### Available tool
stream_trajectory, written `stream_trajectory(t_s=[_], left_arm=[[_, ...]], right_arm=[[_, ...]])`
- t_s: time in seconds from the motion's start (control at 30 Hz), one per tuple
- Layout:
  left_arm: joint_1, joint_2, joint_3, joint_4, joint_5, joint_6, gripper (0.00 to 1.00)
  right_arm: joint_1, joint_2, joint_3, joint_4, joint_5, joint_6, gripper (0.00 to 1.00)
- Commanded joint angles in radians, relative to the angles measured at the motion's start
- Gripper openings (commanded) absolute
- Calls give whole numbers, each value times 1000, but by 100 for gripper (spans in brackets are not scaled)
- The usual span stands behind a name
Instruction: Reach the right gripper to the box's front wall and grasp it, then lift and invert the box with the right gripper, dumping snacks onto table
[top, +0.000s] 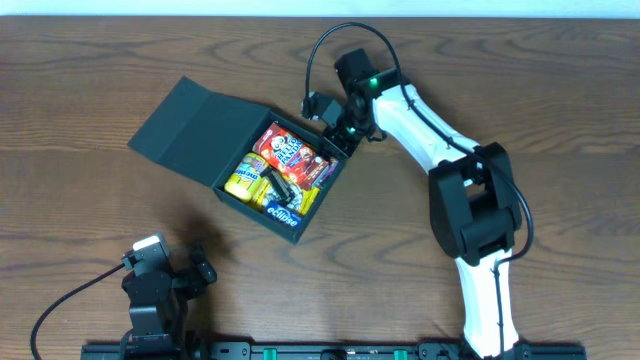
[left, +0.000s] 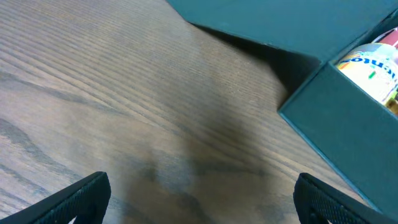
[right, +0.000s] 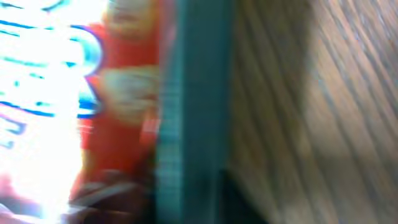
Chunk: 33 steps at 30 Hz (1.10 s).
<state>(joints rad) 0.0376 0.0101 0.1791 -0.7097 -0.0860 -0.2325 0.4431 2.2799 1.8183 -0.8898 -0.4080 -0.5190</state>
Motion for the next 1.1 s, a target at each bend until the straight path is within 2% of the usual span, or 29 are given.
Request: stream_trajectory(t_s=[0.0, 0.13, 0.27, 0.33, 0.4, 0.43, 0.5, 0.6, 0.7, 1.07], left_arm=[[3, -5, -14, -23, -14, -3, 95], [3, -5, -14, -23, -14, -3, 95], [3, -5, -14, -24, -14, -3, 95], [3, -5, -14, -24, -14, -3, 95], [3, -5, -14, -23, -14, -3, 95], [3, -5, -14, -23, -14, -3, 95], [3, -5, -14, -23, -14, -3, 95], [3, -5, -14, -24, -14, -3, 95], [3, -5, -14, -23, -14, -3, 95], [3, -5, -14, -24, -14, -3, 95]], right_arm=[[-4, 14, -11, 42, 19, 42, 1], [-14, 11, 66, 57, -116, 131, 1], [-61, 3, 249, 53, -429, 217, 1], [-100, 3, 353, 70, -701, 265, 1], [-144, 3, 433, 158, -1067, 312, 1], [-164, 3, 468, 218, -1149, 382, 1], [-194, 0, 530, 282, -1152, 508, 1], [-225, -2, 576, 351, -1152, 530, 1], [-245, -2, 575, 455, -1152, 639, 1], [-248, -2, 575, 632, -1152, 771, 1]])
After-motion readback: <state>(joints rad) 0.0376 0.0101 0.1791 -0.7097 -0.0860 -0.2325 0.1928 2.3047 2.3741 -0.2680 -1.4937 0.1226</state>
